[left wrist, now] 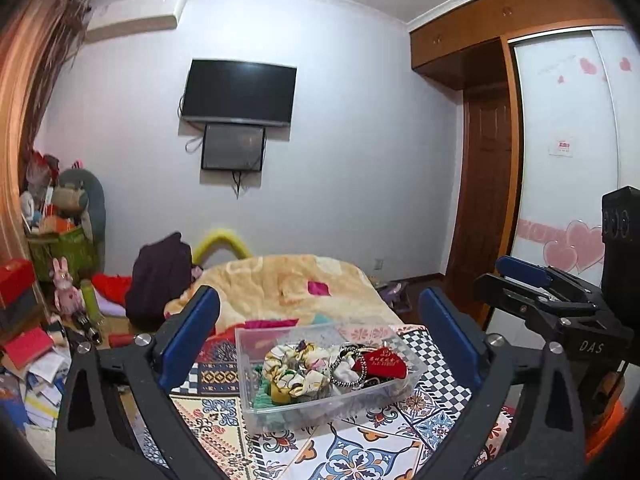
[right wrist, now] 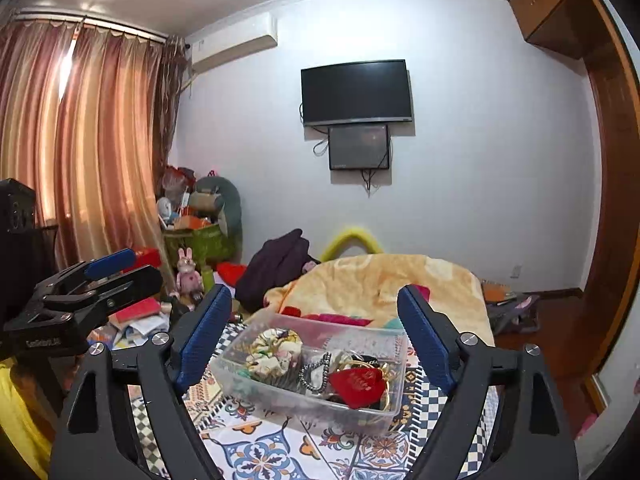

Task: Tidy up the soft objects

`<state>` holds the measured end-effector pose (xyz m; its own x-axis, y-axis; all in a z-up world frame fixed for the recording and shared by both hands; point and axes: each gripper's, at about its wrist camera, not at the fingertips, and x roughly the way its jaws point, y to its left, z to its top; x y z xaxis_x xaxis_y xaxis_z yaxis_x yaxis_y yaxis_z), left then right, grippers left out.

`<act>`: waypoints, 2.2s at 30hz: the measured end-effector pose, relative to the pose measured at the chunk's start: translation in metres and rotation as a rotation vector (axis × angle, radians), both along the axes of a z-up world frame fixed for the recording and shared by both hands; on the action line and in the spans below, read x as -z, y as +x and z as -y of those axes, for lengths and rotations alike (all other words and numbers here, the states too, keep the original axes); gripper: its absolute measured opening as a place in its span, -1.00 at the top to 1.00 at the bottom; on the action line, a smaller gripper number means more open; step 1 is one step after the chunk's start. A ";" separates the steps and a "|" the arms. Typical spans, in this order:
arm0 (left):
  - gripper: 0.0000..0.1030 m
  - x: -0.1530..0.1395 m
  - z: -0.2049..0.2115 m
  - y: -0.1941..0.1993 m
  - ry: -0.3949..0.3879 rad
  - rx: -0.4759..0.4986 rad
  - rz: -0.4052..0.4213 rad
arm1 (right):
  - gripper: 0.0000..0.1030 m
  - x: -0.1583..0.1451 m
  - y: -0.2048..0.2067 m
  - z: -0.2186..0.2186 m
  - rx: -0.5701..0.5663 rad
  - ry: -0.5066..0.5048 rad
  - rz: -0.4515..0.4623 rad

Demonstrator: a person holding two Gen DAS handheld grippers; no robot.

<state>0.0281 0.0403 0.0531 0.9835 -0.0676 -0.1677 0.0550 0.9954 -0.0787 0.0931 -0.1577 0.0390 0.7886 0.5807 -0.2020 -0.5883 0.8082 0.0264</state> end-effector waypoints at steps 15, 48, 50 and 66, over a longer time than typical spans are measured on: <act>-1.00 -0.007 0.005 -0.017 0.015 -0.015 0.045 | -1.00 -0.008 -0.016 -0.003 0.010 0.013 0.079; -1.00 -0.006 0.010 -0.019 0.023 -0.013 0.042 | -1.00 -0.002 -0.018 0.007 0.016 0.039 0.066; -1.00 -0.007 0.009 -0.019 0.025 -0.014 0.044 | -1.00 -0.003 -0.017 0.007 0.016 0.041 0.063; -1.00 -0.009 0.009 -0.021 0.026 -0.005 0.047 | -1.00 -0.006 -0.019 0.008 0.015 0.046 0.065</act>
